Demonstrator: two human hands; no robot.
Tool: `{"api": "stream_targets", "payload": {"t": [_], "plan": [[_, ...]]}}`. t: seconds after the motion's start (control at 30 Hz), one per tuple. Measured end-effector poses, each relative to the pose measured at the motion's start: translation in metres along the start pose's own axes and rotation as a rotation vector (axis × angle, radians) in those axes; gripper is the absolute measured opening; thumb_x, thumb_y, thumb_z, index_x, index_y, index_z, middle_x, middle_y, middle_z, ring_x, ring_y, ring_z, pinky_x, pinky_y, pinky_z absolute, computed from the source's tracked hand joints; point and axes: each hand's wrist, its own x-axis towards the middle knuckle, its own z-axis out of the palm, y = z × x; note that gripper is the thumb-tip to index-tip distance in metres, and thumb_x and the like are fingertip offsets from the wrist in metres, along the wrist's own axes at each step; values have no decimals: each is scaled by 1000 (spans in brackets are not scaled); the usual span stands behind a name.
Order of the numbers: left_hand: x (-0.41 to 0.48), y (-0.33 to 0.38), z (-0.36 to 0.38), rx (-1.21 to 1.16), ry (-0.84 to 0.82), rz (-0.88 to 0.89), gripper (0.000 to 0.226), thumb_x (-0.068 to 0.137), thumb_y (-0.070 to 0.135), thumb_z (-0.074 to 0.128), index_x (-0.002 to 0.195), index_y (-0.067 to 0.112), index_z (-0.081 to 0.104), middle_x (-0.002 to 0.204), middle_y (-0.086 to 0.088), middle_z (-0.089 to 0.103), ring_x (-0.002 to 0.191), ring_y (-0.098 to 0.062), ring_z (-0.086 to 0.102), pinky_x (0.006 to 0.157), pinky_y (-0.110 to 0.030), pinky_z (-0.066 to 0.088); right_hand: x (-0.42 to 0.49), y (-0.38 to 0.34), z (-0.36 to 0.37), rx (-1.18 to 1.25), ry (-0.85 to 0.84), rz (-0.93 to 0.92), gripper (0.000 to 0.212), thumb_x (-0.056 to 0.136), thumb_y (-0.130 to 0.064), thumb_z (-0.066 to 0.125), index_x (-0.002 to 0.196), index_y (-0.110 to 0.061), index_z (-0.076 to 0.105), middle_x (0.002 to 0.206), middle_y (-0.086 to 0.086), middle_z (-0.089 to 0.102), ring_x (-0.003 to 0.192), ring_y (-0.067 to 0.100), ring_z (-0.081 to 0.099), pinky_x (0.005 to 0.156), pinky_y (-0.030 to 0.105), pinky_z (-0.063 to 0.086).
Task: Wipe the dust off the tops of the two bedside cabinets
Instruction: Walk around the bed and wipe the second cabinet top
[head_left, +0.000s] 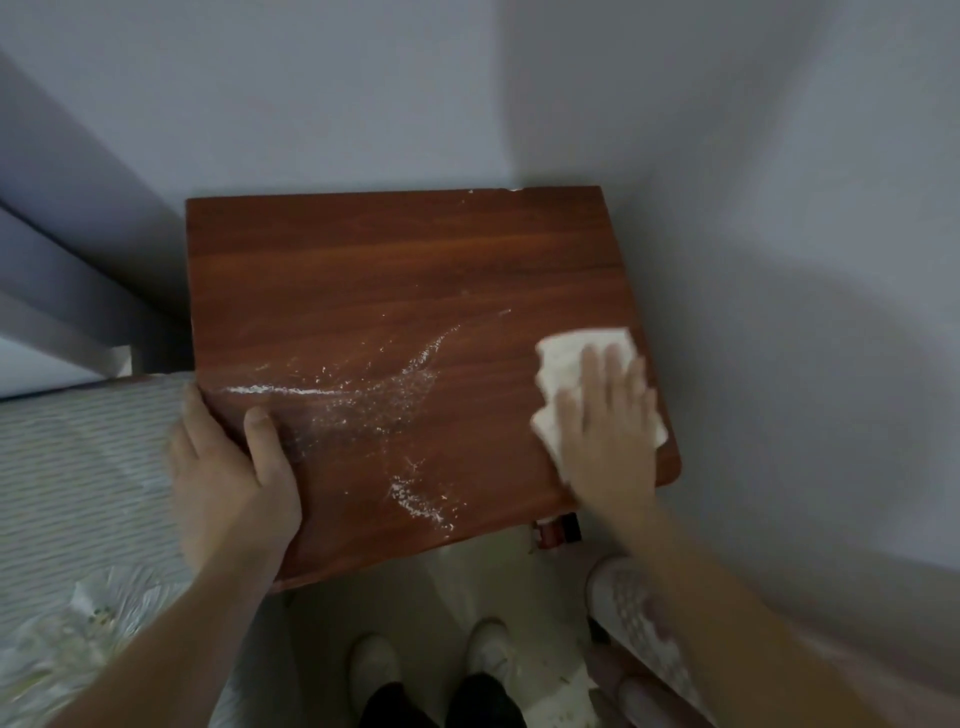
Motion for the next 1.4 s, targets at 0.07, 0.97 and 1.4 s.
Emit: {"api": "stream_targets", "payload": {"t": [0.07,0.97,1.4], "plan": [[0,0,0,8,-3,-11,63,96,44,29,149,12,18,149,-17,31,135,-33,30,107,-51,29,40,-10,-12,156,89,206,61,98,-42,12,150,-12,23,156,17,22,144,41,14,116,56,14],[2,0,-6,-48,-54,-48,70,90,49,28,149,13,18,148,-13,33,135,-31,31,109,-52,30,-74,-84,-26,46,-126,-914,50,103,-39,20,151,-23,20,158,1,21,147,26,14,119,41,10],[-2,-1,-13,-445,49,-104,64,93,52,28,149,21,27,147,4,40,133,-9,36,109,-29,28,41,-191,-18,78,85,-665,55,98,-37,19,146,-13,31,153,12,33,142,34,27,116,46,23]]}}
